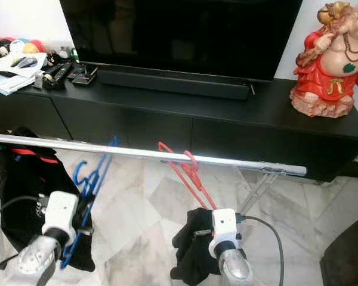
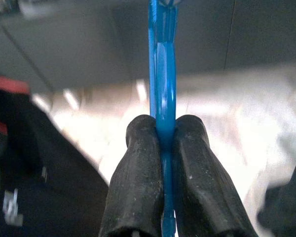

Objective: Hang hanger

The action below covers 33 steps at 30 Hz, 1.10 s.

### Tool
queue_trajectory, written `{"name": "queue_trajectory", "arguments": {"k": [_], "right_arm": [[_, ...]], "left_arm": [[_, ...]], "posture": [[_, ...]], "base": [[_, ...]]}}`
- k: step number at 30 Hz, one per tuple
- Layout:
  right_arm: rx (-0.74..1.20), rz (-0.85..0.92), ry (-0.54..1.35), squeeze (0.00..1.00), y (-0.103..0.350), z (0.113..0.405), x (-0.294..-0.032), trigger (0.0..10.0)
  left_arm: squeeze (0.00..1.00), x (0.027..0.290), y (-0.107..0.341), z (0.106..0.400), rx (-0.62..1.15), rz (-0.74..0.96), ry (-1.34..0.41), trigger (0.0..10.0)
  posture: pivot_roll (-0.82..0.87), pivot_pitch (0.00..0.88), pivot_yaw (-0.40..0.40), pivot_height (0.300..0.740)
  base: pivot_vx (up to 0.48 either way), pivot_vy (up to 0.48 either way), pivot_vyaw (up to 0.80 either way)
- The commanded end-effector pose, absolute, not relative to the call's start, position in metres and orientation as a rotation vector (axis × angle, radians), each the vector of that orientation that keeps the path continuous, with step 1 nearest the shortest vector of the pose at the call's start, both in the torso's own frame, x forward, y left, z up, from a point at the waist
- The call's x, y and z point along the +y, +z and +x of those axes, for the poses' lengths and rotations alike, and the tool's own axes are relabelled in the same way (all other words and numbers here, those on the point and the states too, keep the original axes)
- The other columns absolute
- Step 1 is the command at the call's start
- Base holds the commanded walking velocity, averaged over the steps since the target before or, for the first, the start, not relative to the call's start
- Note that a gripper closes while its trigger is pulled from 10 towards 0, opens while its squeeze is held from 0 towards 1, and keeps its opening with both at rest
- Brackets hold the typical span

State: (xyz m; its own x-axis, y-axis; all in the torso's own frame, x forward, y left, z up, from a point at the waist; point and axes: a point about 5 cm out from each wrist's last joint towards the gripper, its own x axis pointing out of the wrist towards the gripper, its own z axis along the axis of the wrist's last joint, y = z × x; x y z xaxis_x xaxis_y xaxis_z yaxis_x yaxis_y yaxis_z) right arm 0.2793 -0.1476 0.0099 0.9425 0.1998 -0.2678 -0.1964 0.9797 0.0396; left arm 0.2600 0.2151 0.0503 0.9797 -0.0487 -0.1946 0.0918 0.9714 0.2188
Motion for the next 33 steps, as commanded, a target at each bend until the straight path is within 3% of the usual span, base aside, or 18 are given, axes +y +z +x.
{"name": "queue_trajectory", "arguments": {"k": [1,12,16,18,23,33], "right_arm": [[0.251,0.013,0.199,0.0,0.015,0.281,-0.147,10.0],[0.253,0.015,0.196,0.0,0.015,0.28,-0.147,10.0],[0.254,0.015,0.195,0.0,0.015,0.28,-0.147,10.0],[0.253,0.016,0.192,0.0,0.015,0.279,-0.148,10.0],[0.253,0.019,0.19,0.0,0.014,0.279,-0.148,10.0],[0.249,0.007,0.197,0.0,0.014,0.28,-0.149,10.0]], "left_arm": [[0.0,0.233,0.027,0.248,0.301,0.222,-0.017,10.0],[0.0,0.244,-0.053,0.193,0.713,0.176,0.086,10.0],[0.0,0.244,-0.063,0.181,0.785,0.164,0.1,10.0],[0.0,0.248,-0.075,0.16,0.882,0.158,0.141,10.0],[0.0,0.249,-0.084,0.142,0.949,0.138,0.174,10.0],[0.0,0.247,-0.088,0.137,0.97,0.13,0.181,10.0]], "posture": [[-0.02,0.104,0.006,0.74],[-0.02,0.11,0.004,0.74],[-0.03,0.11,0.008,0.74],[-0.03,0.111,0.009,0.74],[-0.02,0.113,0.007,0.74],[-0.02,0.111,0.006,0.74]], "base": [[0.0,0.0,0.0],[0.0,0.0,0.0],[0.0,0.0,0.0],[0.0,0.0,0.0],[0.0,0.181,0.0],[0.0,0.349,0.2]]}}
